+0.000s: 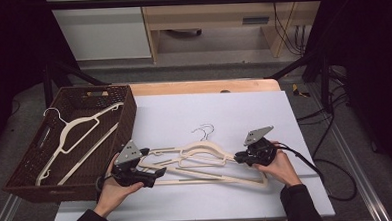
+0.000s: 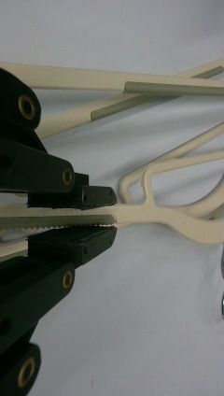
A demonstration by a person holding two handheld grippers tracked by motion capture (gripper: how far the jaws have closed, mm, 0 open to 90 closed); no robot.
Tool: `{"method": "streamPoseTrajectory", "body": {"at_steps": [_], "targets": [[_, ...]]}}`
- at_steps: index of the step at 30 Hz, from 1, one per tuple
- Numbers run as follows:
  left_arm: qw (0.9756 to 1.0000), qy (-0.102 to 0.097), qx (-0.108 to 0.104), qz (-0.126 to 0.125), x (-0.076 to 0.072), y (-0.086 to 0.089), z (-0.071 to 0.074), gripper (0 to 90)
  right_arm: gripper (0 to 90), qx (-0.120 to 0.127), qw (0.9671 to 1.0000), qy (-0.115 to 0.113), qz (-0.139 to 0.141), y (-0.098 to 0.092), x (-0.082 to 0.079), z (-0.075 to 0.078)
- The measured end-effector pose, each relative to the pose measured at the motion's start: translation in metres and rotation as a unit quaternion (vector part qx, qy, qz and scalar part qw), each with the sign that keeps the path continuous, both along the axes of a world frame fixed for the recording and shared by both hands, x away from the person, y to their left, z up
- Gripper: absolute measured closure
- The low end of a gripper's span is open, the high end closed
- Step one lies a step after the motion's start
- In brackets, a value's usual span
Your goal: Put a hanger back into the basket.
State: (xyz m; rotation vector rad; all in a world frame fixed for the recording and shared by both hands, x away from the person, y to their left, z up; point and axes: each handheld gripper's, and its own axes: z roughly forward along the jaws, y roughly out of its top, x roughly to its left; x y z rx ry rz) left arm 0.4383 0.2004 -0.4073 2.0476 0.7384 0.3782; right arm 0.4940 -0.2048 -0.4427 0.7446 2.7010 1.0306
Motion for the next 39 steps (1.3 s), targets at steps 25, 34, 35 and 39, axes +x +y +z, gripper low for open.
{"method": "streamPoseTrajectory", "body": {"at_steps": [25, 34, 35, 39], "targets": [[0.9971, 0.057, 0.047, -0.019, 0.081, -0.086, -0.018, 23.3, 79.7, -0.005, 0.999, -0.043, 0.004, 0.005, -0.024, 0.019], [0.9934, 0.07, 0.086, -0.03, 0.098, -0.1, -0.039, 35.2, 79.7, -0.004, 0.9989, -0.045, 0.008, 0.006, -0.024, 0.019], [0.9935, 0.072, 0.083, -0.028, 0.1, -0.101, -0.042, 37.0, 79.7, -0.006, 0.9988, -0.048, 0.009, 0.006, -0.024, 0.02], [0.9916, 0.075, 0.101, -0.031, 0.105, -0.102, -0.047, 43.9, 79.7, -0.004, 0.9988, -0.049, 0.008, 0.006, -0.025, 0.021]]}}
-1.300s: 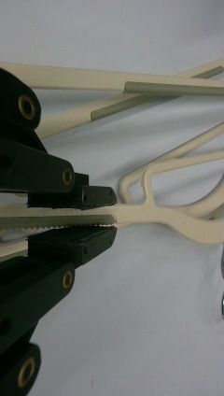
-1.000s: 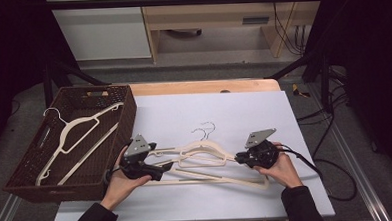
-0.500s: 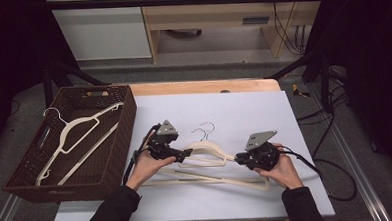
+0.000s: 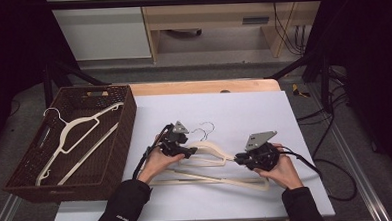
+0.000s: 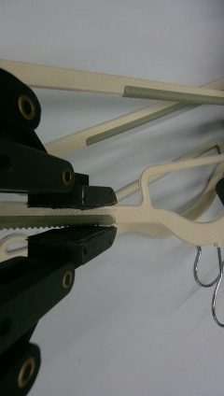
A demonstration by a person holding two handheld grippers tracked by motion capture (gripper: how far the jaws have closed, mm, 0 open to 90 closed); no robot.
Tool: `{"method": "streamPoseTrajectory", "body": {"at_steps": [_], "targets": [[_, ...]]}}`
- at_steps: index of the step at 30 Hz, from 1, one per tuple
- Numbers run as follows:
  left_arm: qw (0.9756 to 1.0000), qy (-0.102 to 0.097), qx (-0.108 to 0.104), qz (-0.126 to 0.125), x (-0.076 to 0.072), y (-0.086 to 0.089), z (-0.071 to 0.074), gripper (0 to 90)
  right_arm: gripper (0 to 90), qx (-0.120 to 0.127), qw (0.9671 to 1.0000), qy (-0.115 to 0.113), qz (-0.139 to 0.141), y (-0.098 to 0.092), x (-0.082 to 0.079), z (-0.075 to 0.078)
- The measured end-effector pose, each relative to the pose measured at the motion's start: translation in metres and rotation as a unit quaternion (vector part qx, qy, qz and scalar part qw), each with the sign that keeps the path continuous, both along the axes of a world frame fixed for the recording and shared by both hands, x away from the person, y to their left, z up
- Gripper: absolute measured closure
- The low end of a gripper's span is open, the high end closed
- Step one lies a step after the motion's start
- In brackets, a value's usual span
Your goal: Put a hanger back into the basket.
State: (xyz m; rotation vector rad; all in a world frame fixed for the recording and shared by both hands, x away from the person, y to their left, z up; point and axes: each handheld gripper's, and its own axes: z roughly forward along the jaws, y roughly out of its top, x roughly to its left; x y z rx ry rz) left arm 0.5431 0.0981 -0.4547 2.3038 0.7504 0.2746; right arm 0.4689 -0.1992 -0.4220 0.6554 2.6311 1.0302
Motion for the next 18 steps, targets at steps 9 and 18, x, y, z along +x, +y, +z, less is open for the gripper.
{"method": "streamPoseTrajectory", "body": {"at_steps": [9, 18], "targets": [[0.9995, -0.003, 0.013, -0.029, -0.004, -0.001, 0.002, 70.4, 79.6, -0.001, 1.0, -0.003, 0.002, 0.001, -0.001, 0.002], [0.9976, -0.037, 0.033, -0.049, -0.018, 0.003, 0.017, 73.5, 79.2, 0.002, 1.0, 0.007, 0.006, 0.0, -0.002, 0.001]]}}
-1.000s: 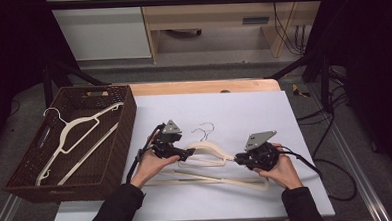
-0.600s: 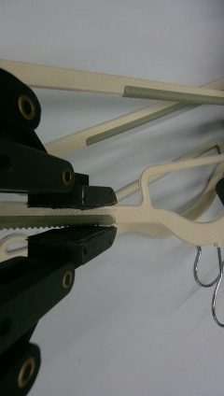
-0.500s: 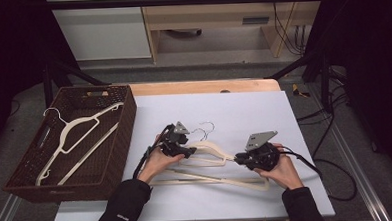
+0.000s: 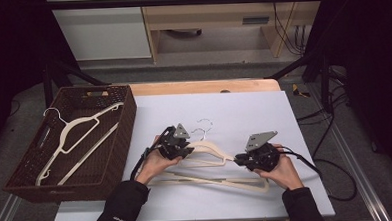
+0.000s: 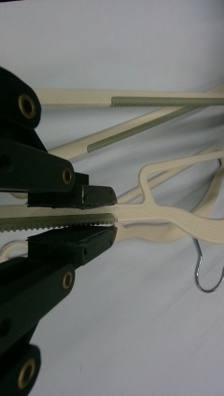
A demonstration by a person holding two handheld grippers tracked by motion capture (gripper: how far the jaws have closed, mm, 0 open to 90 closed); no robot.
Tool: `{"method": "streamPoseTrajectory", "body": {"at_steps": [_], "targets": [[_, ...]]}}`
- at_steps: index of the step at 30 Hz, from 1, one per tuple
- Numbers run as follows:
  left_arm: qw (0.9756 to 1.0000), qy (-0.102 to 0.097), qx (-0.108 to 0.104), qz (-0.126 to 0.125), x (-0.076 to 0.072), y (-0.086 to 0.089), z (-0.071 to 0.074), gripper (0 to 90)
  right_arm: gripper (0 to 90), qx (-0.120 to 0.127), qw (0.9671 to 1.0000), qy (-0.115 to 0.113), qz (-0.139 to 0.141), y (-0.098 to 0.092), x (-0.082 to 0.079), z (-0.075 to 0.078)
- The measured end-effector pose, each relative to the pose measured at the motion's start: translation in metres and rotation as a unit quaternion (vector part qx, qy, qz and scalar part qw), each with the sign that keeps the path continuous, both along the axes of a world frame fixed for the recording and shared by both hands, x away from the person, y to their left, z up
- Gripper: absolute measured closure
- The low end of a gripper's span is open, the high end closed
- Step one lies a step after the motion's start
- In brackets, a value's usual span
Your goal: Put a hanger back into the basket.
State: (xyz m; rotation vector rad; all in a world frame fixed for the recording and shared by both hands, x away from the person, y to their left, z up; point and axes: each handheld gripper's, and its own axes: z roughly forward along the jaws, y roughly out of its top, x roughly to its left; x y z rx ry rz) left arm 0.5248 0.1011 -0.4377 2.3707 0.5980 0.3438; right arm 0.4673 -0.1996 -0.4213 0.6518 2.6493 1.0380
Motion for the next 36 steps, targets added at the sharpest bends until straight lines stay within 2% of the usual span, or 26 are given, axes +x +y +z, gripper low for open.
{"method": "streamPoseTrajectory", "body": {"at_steps": [8, 13, 17, 20, 23, 25, 27, 32, 36], "targets": [[0.9991, -0.04, -0.003, -0.013, -0.026, 0.006, 0.015, 74.9, 79.2, 0.014, 0.9998, 0.015, -0.004, -0.003, -0.003, -0.001], [0.9982, -0.057, 0.001, -0.018, -0.039, 0.009, 0.018, 75.6, 77.7, 0.021, 0.9995, 0.025, -0.001, -0.002, -0.004, -0.002], [0.9975, -0.068, -0.002, -0.019, -0.046, 0.01, 0.02, 75.8, 70.9, 0.04, 0.9986, 0.035, 0.003, -0.001, -0.003, -0.002], [0.9969, -0.076, -0.001, -0.021, -0.052, 0.01, 0.022, 75.9, 61.4, 0.067, 0.9971, 0.037, -0.001, 0.0, -0.003, 0.0], [0.9965, -0.081, -0.004, -0.02, -0.057, 0.01, 0.022, 76.0, 52.1, 0.094, 0.9952, 0.026, -0.008, 0.001, -0.001, 0.004], [0.9964, -0.083, -0.004, -0.019, -0.058, 0.01, 0.022, 76.1, 50.6, 0.102, 0.9944, 0.024, -0.013, 0.004, 0.001, 0.007], [0.9964, -0.082, -0.005, -0.019, -0.06, 0.011, 0.022, 76.1, 50.3, 0.112, 0.9931, 0.03, -0.016, 0.009, 0.003, 0.009], [0.9965, -0.082, -0.006, -0.018, -0.062, 0.012, 0.021, 76.2, 52.1, 0.113, 0.9925, 0.044, -0.009, 0.03, 0.009, 0.009], [0.9966, -0.08, -0.007, -0.018, -0.064, 0.013, 0.02, 76.2, 61.1, 0.107, 0.992, 0.067, -0.002, 0.045, 0.015, 0.004]]}}
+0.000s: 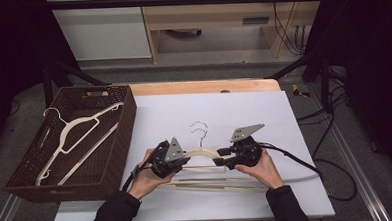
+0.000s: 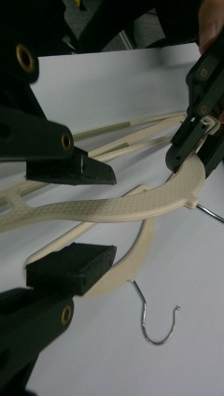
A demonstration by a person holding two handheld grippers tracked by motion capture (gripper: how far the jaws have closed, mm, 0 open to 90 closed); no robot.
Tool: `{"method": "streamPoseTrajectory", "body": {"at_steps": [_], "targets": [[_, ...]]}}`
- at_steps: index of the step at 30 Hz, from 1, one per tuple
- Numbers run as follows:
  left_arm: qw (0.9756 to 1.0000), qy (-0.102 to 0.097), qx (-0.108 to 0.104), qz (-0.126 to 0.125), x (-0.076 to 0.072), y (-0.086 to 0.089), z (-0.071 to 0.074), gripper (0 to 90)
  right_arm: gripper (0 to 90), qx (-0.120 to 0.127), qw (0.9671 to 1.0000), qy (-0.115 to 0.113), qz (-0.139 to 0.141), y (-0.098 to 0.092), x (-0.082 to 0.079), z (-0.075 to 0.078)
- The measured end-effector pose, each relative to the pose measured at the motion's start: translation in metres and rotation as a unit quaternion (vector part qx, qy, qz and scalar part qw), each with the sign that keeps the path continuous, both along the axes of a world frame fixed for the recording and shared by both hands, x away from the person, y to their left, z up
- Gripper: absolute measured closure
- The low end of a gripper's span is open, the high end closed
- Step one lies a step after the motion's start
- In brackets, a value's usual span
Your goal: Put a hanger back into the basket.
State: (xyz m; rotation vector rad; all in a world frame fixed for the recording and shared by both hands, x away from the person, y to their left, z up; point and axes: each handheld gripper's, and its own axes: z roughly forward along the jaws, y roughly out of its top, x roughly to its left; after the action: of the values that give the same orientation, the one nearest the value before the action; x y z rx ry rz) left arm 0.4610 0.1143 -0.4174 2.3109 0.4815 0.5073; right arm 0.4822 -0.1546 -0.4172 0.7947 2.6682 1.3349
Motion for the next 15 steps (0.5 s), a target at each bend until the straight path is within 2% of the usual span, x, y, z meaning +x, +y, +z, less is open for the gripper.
{"method": "streamPoseTrajectory", "body": {"at_steps": [4, 7, 10, 13, 15], "targets": [[1.0, 0.003, -0.002, -0.001, -0.002, 0.0, 0.0, 76.3, 72.4, -0.009, 0.9998, 0.018, 0.004, 0.005, 0.003, -0.005], [1.0, 0.002, 0.0, -0.001, -0.004, -0.001, 0.0, 76.3, 80.1, -0.01, 0.9995, 0.023, 0.018, 0.005, 0.004, -0.007], [0.9999, 0.005, -0.008, -0.006, -0.007, 0.002, 0.003, 76.3, 81.5, 0.0, 0.999, 0.034, 0.03, 0.004, 0.002, -0.005], [0.9996, 0.007, -0.02, -0.018, -0.011, 0.005, 0.007, 75.9, 82.9, 0.013, 0.9982, 0.032, 0.049, 0.002, -0.002, -0.001], [0.9989, 0.019, -0.036, -0.023, -0.013, 0.009, 0.01, 72.9, 83.9, 0.023, 0.9971, 0.035, 0.063, 0.001, -0.005, 0.002]]}}
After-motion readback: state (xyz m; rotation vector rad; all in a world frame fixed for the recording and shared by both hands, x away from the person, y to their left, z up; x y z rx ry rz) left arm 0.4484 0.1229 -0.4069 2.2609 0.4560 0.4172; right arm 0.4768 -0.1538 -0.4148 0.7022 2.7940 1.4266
